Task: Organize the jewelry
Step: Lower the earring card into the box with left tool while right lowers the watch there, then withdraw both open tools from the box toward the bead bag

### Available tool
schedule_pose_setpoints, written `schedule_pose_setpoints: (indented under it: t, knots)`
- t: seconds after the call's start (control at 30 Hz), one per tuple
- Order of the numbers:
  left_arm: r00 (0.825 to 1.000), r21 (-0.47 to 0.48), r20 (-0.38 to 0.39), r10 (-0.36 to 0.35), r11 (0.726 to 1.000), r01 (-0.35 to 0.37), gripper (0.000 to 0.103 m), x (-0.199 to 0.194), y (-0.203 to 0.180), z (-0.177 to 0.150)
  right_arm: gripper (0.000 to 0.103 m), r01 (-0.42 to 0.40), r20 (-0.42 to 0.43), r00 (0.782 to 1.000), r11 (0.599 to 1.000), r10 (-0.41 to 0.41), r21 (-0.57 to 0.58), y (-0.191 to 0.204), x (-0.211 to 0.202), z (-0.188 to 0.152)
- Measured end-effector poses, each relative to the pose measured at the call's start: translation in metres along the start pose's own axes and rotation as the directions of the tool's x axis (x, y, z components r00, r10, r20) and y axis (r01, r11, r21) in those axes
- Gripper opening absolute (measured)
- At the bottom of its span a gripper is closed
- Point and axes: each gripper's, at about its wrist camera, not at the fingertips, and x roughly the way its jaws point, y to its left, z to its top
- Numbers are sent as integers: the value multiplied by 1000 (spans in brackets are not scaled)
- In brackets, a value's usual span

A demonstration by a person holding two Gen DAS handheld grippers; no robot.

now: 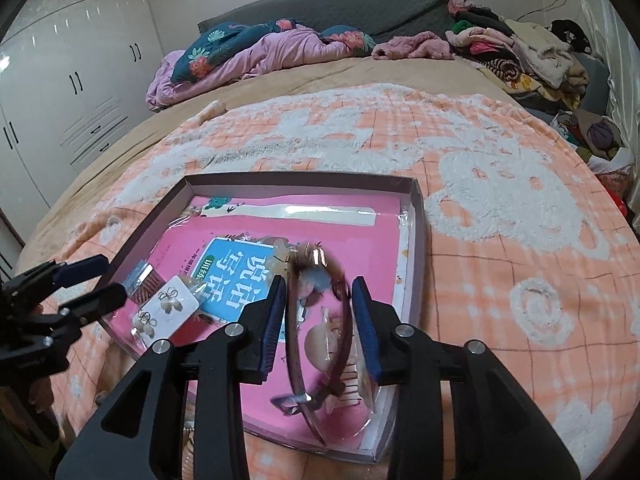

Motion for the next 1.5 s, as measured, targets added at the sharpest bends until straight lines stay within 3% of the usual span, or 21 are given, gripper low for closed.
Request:
schedule_pose_setpoints:
  t: [0.17,0.37,0.5,1.07,1.5]
  knots:
    - [1000,-16,28,13,1000,-13,69,-13,6,2,43,-10,46,999,1000,9,29,-5,-19,3]
    - [998,-42,64,22,999,-19,85,-27,14,5,62,-18,127,992,997,9,70,-15,-52,8]
    - [996,-50,84,27,998,-23,89,-37,16,7,70,-22,162,987,997,10,76,-16,-70,8]
    - [983,-54,177,42,998,-33,92,-89,17,8,77,-53,259,965,998,45,26,8,-130,3]
    - [987,-51,150,54,998,-47,92,-99,15,-19,79,-80,214,973,996,85,-33,35,-143,-24]
